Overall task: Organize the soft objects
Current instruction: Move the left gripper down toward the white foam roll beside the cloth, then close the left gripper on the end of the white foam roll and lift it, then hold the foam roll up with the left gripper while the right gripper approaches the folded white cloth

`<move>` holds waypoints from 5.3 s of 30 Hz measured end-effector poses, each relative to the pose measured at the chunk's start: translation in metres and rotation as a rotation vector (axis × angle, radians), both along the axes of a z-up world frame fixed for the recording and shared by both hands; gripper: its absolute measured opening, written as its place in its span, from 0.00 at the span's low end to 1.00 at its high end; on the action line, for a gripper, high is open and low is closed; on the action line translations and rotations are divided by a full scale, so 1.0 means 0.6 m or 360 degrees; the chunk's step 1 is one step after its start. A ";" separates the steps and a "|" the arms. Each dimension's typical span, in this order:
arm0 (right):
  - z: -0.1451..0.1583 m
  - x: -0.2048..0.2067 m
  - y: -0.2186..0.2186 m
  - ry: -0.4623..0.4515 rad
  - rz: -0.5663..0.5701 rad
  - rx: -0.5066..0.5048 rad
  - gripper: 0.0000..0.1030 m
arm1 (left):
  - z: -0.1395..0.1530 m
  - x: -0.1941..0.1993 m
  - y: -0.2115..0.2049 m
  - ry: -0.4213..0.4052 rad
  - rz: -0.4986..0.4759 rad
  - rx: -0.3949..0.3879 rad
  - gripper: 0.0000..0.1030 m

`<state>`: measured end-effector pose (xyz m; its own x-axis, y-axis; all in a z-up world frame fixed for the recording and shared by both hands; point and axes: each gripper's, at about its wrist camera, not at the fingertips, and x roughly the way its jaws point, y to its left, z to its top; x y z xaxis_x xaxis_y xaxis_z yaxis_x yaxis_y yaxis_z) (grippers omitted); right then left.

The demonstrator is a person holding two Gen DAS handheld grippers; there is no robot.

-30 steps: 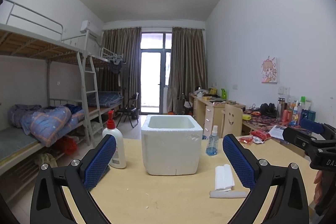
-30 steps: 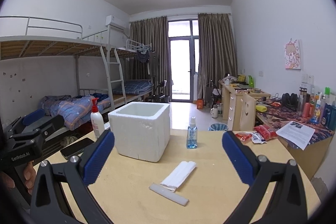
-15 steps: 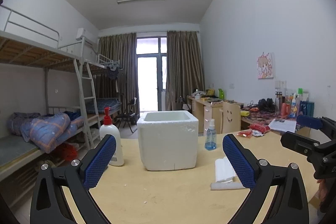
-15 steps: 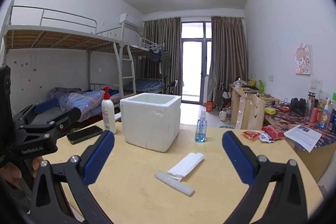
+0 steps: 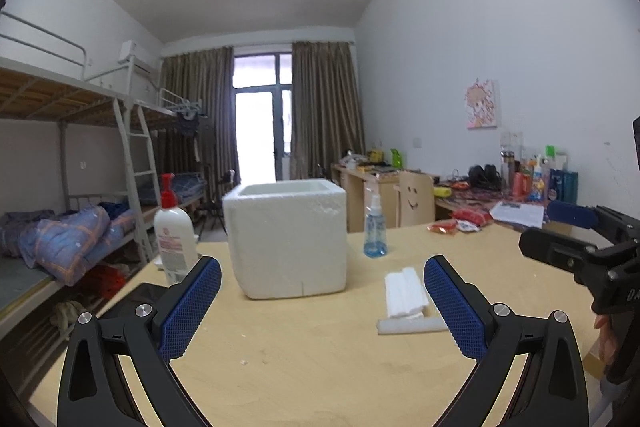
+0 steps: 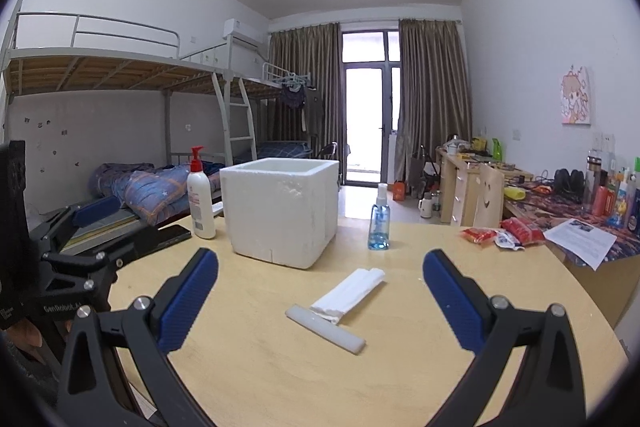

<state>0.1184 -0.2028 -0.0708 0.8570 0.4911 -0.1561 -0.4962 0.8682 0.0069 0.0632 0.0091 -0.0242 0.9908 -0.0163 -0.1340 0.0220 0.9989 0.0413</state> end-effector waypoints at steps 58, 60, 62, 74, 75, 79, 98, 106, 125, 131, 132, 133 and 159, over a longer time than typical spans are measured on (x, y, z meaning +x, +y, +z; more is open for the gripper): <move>-0.071 0.166 -0.048 0.0535 0.0112 -0.0078 1.00 | -0.114 0.297 -0.082 0.1046 -0.0978 0.0220 0.70; -0.074 0.169 -0.049 0.0553 0.0116 -0.0073 1.00 | -0.118 0.299 -0.088 0.1043 -0.1023 0.0263 0.70; -0.077 0.170 -0.052 0.0561 0.0113 -0.0066 1.00 | -0.124 0.301 -0.093 0.1050 -0.1045 0.0316 0.70; -0.076 0.175 -0.056 0.0558 0.0128 -0.0031 1.00 | -0.137 0.313 -0.090 0.1154 -0.1177 0.0386 0.45; -0.077 0.175 -0.055 0.0561 0.0134 -0.0027 1.00 | -0.136 0.310 -0.091 0.1152 -0.1175 0.0413 0.43; -0.077 0.172 -0.052 0.0561 0.0136 -0.0032 1.00 | -0.132 0.306 -0.086 0.1172 -0.1156 0.0438 0.25; -0.067 0.149 -0.046 0.0527 0.0122 -0.0030 1.00 | -0.128 0.270 -0.077 0.1105 -0.1290 0.0585 0.19; -0.070 0.147 -0.051 0.0531 0.0114 -0.0011 1.00 | -0.128 0.287 -0.080 0.1079 -0.1337 0.0606 0.46; -0.072 0.134 -0.055 0.0539 0.0116 0.0016 1.00 | -0.142 0.315 -0.089 0.1159 -0.1686 0.0730 0.38; -0.072 0.138 -0.052 0.0557 0.0107 0.0015 1.00 | -0.140 0.312 -0.104 0.1137 -0.1709 0.0793 0.25; -0.073 0.140 -0.051 0.0561 0.0111 0.0014 1.00 | -0.140 0.309 -0.104 0.1130 -0.1701 0.0799 0.24; -0.073 0.142 -0.050 0.0568 0.0111 0.0012 1.00 | -0.140 0.306 -0.104 0.1124 -0.1686 0.0807 0.23; -0.058 0.152 0.022 0.0577 0.0242 -0.0104 1.00 | -0.052 0.150 0.002 0.0796 -0.1213 0.0598 0.17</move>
<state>0.2098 -0.1899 -0.1059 0.6592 0.5869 -0.4702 -0.5945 0.7896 0.1522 0.1532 0.0101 -0.0552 0.5606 -0.4975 -0.6619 0.7557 0.6342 0.1634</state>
